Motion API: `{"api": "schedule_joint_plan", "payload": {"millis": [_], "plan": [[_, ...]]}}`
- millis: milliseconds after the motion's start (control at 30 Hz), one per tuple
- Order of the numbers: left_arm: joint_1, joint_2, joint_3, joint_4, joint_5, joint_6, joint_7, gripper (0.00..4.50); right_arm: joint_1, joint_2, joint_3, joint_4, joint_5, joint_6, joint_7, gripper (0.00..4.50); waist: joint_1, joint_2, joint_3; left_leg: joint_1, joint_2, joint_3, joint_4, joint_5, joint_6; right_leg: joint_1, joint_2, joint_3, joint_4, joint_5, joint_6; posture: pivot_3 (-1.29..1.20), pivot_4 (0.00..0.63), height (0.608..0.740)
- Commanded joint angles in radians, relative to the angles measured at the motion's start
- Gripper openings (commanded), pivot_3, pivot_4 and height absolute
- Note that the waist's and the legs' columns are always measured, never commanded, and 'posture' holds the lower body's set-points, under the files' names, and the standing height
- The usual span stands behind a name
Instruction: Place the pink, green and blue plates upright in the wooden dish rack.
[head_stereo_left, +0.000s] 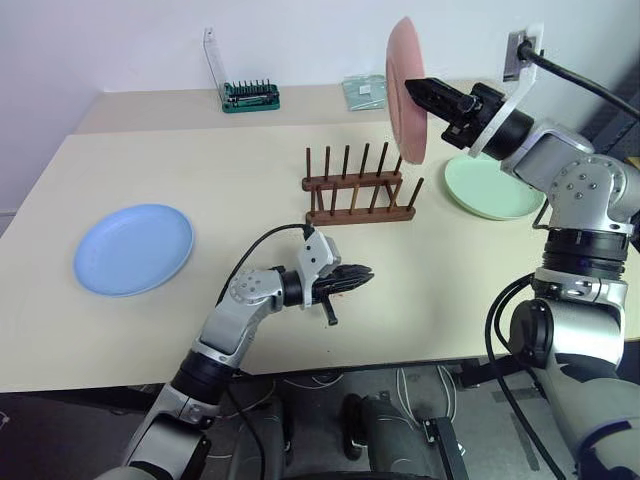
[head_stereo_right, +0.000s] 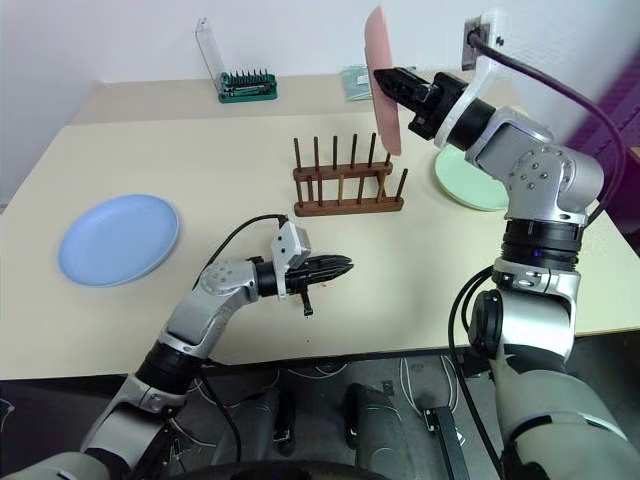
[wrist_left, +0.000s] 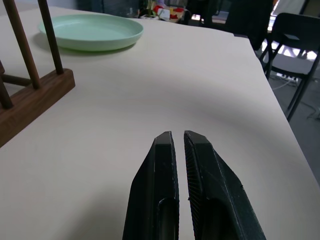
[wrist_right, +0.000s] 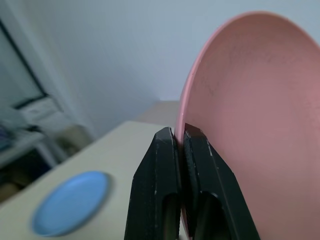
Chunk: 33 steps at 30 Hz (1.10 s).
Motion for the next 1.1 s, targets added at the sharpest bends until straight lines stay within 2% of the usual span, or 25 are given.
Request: {"api": "schedule_joint_plan", "payload": {"millis": [33,300,633,733,767,967,1100], "plan": [[0.001,0.004,0.013,-0.047,-0.017,0.003,0.004,0.32,-0.049,-0.020,-0.021,0.050,0.020,-0.005,0.037,0.07,0.001,0.000,0.000,0.000,0.000,0.000,0.000,0.000,0.000,0.000,0.000,0.000,0.000,0.000,0.000,0.00,0.150,0.730],[-0.008,0.011,0.014,-0.052,-0.019,0.011,0.006,0.32,-0.062,-0.021,-0.031,0.199,-0.002,-0.038,0.065,0.07,0.000,0.000,0.000,0.000,0.000,0.000,0.000,0.000,0.000,0.000,0.000,0.000,0.000,0.000,0.001,0.00,0.150,0.730],[-0.011,0.019,0.016,-0.056,-0.018,0.015,0.005,0.32,-0.135,-0.036,-0.124,0.480,-0.005,-0.089,0.052,0.07,-0.001,0.001,0.000,0.000,0.000,0.000,0.000,0.000,0.000,0.000,0.001,0.000,0.000,0.000,0.001,0.00,0.150,0.730],[-0.015,0.021,0.016,-0.055,-0.016,0.013,0.006,0.32,-0.133,-0.035,-0.118,0.502,-0.020,-0.108,0.070,0.94,-0.001,0.001,0.000,0.000,0.000,0.000,0.000,0.000,0.000,0.000,0.001,0.000,0.000,0.000,0.001,0.00,0.150,0.730],[-0.014,0.022,0.016,-0.057,-0.016,0.013,0.006,0.32,-0.130,-0.034,-0.116,0.499,-0.021,-0.110,0.074,1.36,-0.001,0.001,0.000,0.000,0.000,0.000,0.000,0.000,0.000,0.000,0.001,0.000,0.000,0.000,0.001,0.00,0.150,0.730],[-0.008,0.025,0.011,-0.066,-0.016,0.017,0.006,0.32,-0.099,-0.031,-0.089,0.441,-0.119,-0.315,0.027,4.34,0.000,0.002,0.001,-0.001,0.000,0.000,0.000,0.000,0.000,-0.001,0.001,0.001,0.000,0.002,0.003,0.00,0.150,0.730],[0.000,0.029,0.011,-0.080,-0.017,0.020,0.009,0.32,-0.061,-0.090,-0.129,0.402,-0.165,-0.450,-0.028,4.34,0.004,0.002,0.001,-0.001,-0.001,0.000,0.000,0.000,0.000,-0.001,0.001,0.000,0.000,0.001,0.004,0.00,0.150,0.730]]}}
